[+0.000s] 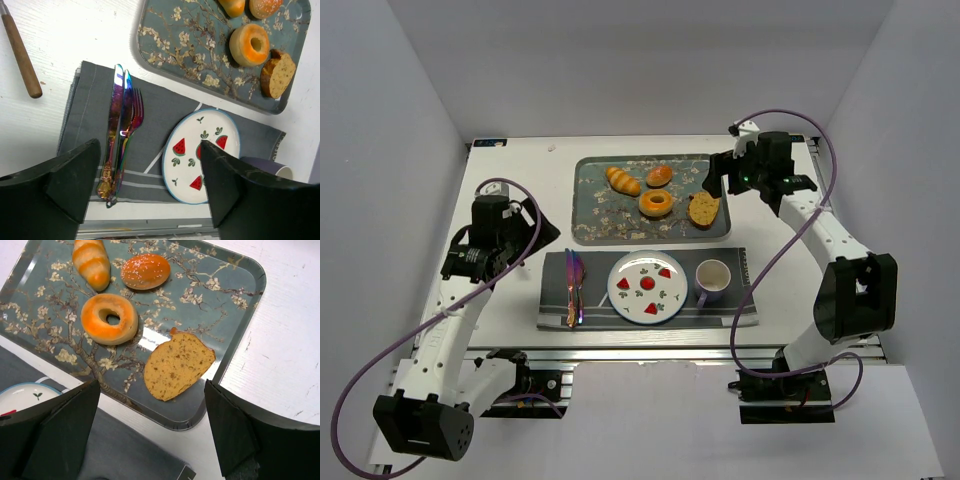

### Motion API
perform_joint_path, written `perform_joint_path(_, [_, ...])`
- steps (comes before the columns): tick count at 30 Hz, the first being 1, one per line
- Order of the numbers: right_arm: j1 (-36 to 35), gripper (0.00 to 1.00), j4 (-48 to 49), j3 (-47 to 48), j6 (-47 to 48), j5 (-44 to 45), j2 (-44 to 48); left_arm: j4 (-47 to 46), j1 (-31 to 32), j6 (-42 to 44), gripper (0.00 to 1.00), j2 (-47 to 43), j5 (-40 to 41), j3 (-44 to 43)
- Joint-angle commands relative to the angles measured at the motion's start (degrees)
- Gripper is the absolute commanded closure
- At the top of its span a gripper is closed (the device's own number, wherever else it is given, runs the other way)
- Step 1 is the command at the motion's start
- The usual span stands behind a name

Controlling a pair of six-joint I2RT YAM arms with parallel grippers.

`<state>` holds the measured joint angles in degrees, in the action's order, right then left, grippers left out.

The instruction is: Place the bread

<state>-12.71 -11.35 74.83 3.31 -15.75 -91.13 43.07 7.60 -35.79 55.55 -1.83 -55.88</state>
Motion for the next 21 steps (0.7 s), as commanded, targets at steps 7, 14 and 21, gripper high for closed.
perform_joint_path(7, [9.28,0.75,6.34,-4.43,9.34,-36.86,5.35,-0.09,-5.56,0.72,1.00,-1.15,-1.43,0.07])
perform_joint_path(14, [5.88,0.41,13.21,-6.80,3.08,-45.87,4.29,-0.97,-16.63,1.68,0.59,4.10,-3.10,0.43])
perform_joint_path(21, [3.66,0.34,7.66,-9.60,8.82,-46.83,5.53,-5.97,-20.77,2.74,0.28,10.18,-5.03,2.61])
